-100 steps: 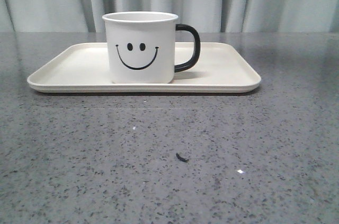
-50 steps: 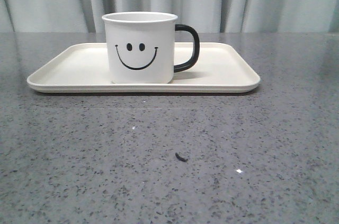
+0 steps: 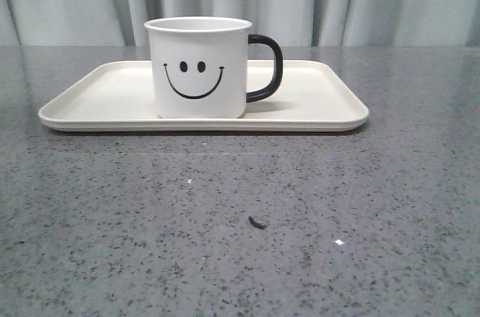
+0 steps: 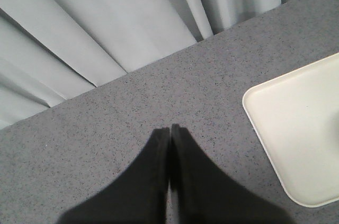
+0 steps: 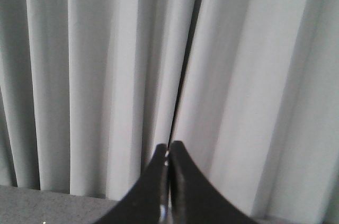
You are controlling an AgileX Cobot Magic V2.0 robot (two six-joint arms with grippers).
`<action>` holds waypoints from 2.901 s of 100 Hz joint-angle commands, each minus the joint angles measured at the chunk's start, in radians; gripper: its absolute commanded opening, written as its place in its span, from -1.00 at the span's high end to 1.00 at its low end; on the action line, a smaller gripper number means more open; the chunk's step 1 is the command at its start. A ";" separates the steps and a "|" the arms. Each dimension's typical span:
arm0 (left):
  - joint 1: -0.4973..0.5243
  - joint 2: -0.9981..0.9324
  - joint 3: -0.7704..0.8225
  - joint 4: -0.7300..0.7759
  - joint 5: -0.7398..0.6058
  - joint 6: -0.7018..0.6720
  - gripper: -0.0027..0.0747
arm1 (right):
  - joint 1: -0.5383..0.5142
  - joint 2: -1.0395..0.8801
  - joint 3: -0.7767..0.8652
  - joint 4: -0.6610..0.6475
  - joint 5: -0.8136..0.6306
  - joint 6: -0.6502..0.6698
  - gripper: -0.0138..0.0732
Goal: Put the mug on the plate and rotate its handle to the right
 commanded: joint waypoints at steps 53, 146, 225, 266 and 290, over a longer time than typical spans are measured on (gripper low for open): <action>-0.009 -0.110 -0.013 -0.045 -0.080 -0.041 0.98 | -0.008 -0.309 0.500 0.023 -0.196 0.004 0.91; -0.009 0.019 0.099 -0.111 -0.287 -0.086 0.98 | -0.008 -0.309 0.500 0.023 -0.158 0.004 0.91; 0.413 -1.095 1.592 -0.345 -1.363 -0.086 0.98 | -0.008 -0.309 0.500 0.023 -0.156 0.004 0.91; 0.431 -1.232 1.807 -0.341 -1.401 -0.086 0.98 | -0.008 -0.309 0.500 0.023 -0.156 0.004 0.91; 0.470 -1.230 1.817 -0.271 -1.411 -0.083 0.98 | -0.008 -0.309 0.500 0.023 -0.156 0.004 0.91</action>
